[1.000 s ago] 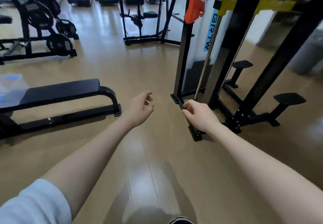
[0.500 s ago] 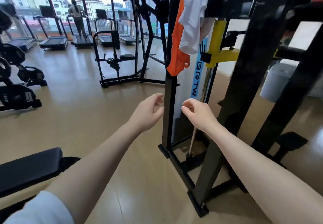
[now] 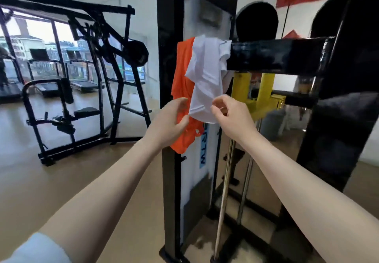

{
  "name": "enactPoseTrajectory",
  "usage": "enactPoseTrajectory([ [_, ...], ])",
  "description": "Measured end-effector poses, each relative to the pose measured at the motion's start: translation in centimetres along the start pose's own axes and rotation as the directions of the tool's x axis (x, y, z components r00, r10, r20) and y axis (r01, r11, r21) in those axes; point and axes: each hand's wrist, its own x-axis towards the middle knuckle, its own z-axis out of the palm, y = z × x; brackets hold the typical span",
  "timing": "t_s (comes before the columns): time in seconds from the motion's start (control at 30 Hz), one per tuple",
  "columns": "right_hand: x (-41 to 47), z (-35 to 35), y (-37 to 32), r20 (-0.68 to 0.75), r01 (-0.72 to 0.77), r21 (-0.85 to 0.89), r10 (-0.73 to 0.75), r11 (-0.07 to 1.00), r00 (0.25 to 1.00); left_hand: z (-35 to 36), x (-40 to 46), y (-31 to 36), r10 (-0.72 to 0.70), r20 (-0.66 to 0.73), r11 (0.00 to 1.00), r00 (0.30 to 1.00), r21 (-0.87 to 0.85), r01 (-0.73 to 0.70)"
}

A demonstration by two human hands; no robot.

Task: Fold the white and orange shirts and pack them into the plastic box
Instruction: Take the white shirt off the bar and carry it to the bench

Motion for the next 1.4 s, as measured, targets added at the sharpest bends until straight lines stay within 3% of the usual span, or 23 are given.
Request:
enactPoseTrajectory([
  [0.17,9.2,2.0,-1.3,-0.223,-0.048,-0.21,0.0,0.977,0.975,-1.2,9.6,-5.3,0.27,0.046,0.947,0.962,0.165,-0.274],
  [0.33,17.8,3.0,-1.5,-0.418,-0.125,-0.458,-0.089,0.88,0.904,-1.2,19.6,-8.5,0.411,-0.025,0.9,0.911,0.168,-0.401],
  [0.5,22.4,4.0,-1.1,-0.438,-0.311,-0.576,0.036,0.756,0.898,-0.4,25.6,-9.5,0.417,-0.065,0.909,0.907,0.063,-0.413],
  [0.7,24.9,5.2,-0.5,-0.451,-0.378,-0.68,0.049,0.629,0.891,1.9,28.0,-11.3,0.415,0.04,0.908,0.909,0.047,-0.417],
  [0.9,25.5,4.5,0.0,-0.48,-0.278,-0.518,-0.006,0.809,0.877,2.6,28.9,-13.1,0.472,-0.012,0.882,0.882,0.011,-0.472],
  [1.07,21.6,4.3,0.2,-0.485,-0.191,-0.24,0.053,0.952,0.873,3.1,29.0,-13.1,0.463,-0.053,0.886,0.885,-0.005,-0.463],
  [1.3,16.4,4.6,0.4,-0.443,-0.083,-0.117,0.023,0.99,0.896,2.7,29.0,-12.5,0.422,0.028,0.906,0.906,0.009,-0.423],
  [1.4,14.3,4.4,-0.3,-0.463,-0.057,-0.055,0.025,0.997,0.886,2.0,28.1,-11.8,0.416,0.058,0.907,0.908,-0.106,-0.409],
])
